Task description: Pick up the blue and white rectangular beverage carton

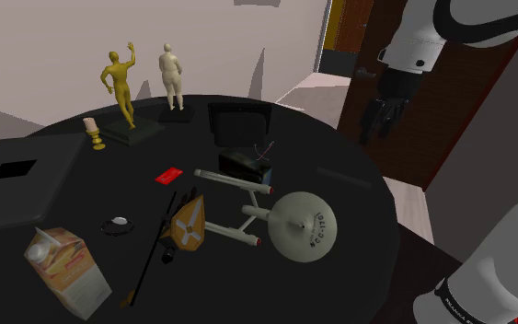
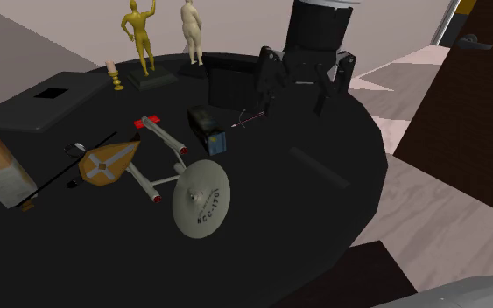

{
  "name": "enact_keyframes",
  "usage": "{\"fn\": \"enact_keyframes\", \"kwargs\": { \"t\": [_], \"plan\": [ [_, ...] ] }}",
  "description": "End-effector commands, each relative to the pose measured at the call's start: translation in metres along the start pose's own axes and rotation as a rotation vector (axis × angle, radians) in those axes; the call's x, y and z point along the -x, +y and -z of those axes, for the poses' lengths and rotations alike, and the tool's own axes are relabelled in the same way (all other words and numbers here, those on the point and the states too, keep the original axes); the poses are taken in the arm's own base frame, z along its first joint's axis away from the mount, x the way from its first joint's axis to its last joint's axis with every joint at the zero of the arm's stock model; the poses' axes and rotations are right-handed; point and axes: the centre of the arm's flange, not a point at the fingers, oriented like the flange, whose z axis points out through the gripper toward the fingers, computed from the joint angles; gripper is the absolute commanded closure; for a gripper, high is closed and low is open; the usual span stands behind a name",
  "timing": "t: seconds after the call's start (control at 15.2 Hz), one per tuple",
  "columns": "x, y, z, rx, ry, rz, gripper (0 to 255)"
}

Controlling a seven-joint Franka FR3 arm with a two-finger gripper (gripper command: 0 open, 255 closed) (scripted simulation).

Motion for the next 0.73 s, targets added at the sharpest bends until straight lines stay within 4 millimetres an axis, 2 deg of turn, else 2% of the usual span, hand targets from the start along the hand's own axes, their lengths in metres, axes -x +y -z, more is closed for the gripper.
{"fn": "enact_keyframes", "kwargs": {
  "t": [0.0,0.66],
  "plan": [
    [0.000,0.000,0.000,0.000,0.000,0.000,0],
    [-0.116,-0.044,-0.051,0.028,-0.009,0.072,0]
  ]
}}
